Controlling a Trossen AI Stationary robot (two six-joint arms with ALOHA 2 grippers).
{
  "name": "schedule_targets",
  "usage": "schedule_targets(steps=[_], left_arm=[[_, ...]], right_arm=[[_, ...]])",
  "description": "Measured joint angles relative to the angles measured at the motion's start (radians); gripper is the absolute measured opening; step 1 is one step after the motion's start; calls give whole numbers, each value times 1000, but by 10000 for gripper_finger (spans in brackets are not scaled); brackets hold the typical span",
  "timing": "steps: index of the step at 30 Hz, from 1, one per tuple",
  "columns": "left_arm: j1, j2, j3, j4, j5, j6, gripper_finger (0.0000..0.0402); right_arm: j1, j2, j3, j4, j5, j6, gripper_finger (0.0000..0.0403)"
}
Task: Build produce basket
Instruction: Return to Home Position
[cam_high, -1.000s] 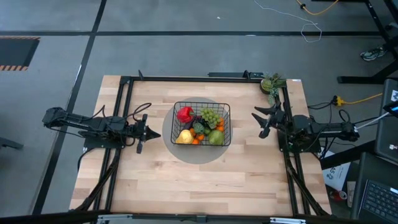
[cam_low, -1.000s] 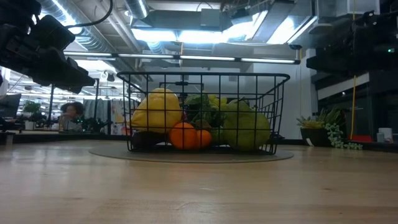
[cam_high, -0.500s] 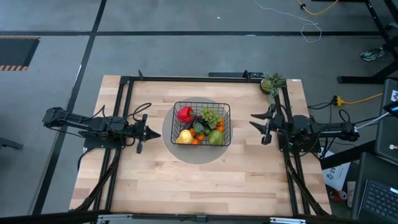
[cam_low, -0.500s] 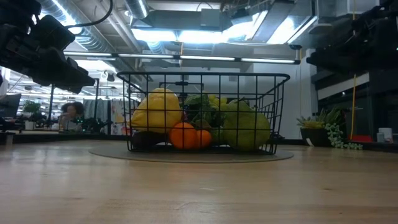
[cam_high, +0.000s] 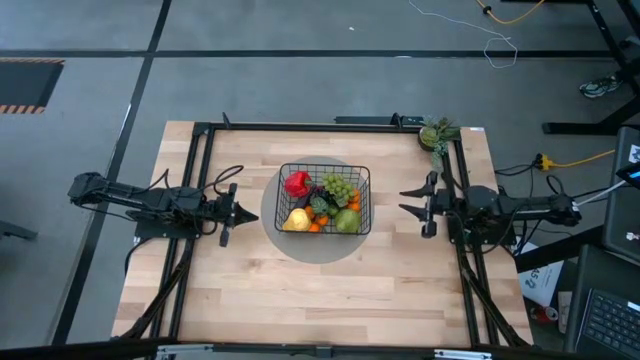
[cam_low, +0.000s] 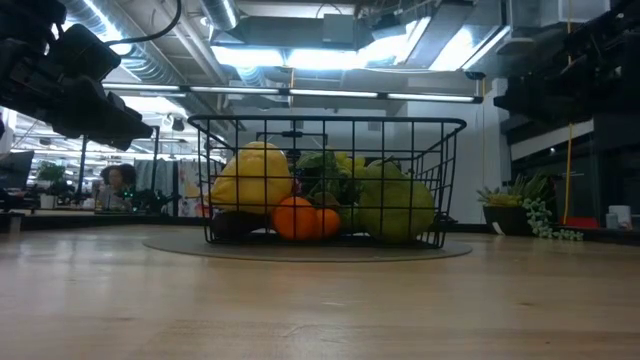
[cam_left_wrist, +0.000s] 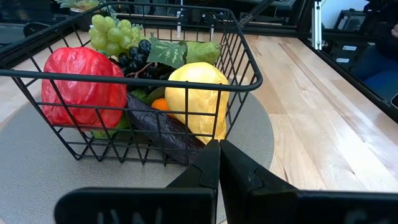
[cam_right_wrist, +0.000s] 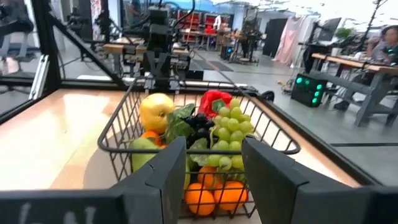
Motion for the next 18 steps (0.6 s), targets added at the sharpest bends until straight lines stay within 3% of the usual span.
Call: schedule_targets(steps=[8,18], left_arm=[[0,0,0,0,0,0,0],[0,0,0,0,0,0,0]], right_arm=[[0,38,0,-1,-18,0,158],[0,37,-1,140,-18,1,158]])
